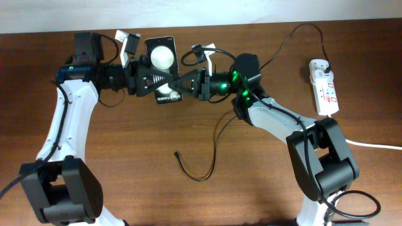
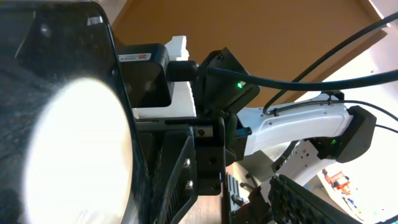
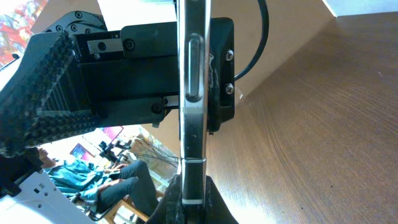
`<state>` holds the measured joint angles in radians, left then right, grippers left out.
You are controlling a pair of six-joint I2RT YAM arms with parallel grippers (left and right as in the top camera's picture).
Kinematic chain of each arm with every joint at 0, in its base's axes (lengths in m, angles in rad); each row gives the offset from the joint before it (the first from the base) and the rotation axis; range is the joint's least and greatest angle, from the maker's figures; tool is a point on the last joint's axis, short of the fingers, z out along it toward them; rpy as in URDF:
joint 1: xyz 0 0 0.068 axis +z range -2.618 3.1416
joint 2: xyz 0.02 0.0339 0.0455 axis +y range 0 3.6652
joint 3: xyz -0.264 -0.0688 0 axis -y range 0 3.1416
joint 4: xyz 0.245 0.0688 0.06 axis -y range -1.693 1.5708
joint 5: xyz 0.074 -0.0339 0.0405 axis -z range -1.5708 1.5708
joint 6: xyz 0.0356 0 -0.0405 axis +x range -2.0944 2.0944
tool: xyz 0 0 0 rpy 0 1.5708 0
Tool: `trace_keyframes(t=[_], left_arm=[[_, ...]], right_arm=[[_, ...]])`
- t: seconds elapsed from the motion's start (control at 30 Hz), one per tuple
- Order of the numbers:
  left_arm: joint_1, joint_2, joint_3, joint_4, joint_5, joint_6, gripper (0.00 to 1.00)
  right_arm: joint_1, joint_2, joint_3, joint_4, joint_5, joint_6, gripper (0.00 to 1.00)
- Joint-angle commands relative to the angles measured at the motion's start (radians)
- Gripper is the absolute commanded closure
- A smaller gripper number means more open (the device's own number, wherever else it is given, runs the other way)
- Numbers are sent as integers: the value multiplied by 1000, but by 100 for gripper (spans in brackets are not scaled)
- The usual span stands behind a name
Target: Plug charger to phone and switch on socket
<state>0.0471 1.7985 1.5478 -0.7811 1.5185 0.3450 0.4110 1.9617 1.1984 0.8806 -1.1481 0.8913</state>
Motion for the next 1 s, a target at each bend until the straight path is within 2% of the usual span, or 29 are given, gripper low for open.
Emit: trace_keyframes(t=[0.0,0.07,0.17,0.23,0.43,0.53,0.6,0.63,0.73,0.77,0.8,0.83,0.87,0.93,0.97], left_arm=[[4,-44,21,5,55,12,23],[4,-44,21,5,55,12,30],[-2,-44,21,4,55,11,51],[-2,-44,21,4,55,11,62],[-2,-44,21,5,55,8,69],[-2,-44,21,5,55,8,78],[-1,-44,21,6,56,8,95],[-1,-44,21,7,55,8,99],[-1,-44,21,8,32,9,100],[-1,-44,21,7,-13,8,100],[-2,-44,21,2,-78,8,100],[-2,-44,21,-6,-153,8,100],[-2,-44,21,-20,-248,8,100],[-2,-43,19,-67,-466,8,100],[-2,-43,10,-85,-544,8,100]], right_arm=[[-26,-3,3,-2,27,12,96],[-23,-3,3,-12,26,12,96],[-23,-3,2,-76,8,3,96],[-18,-3,2,-85,-1,-4,96],[-5,-3,2,-85,-29,-4,96],[2,-3,2,-86,-26,-4,96],[2,-3,2,-86,-26,-3,96],[2,-3,2,-86,-26,-3,96],[1,-3,2,-101,-26,-3,95],[1,-3,2,-111,-26,-4,88],[0,-3,2,-119,-26,-4,69],[-5,-3,2,-120,-27,-3,55],[-14,-3,2,-132,-27,-3,37],[-42,-3,2,-188,-26,-20,15],[-60,-3,2,-258,-26,-56,11]])
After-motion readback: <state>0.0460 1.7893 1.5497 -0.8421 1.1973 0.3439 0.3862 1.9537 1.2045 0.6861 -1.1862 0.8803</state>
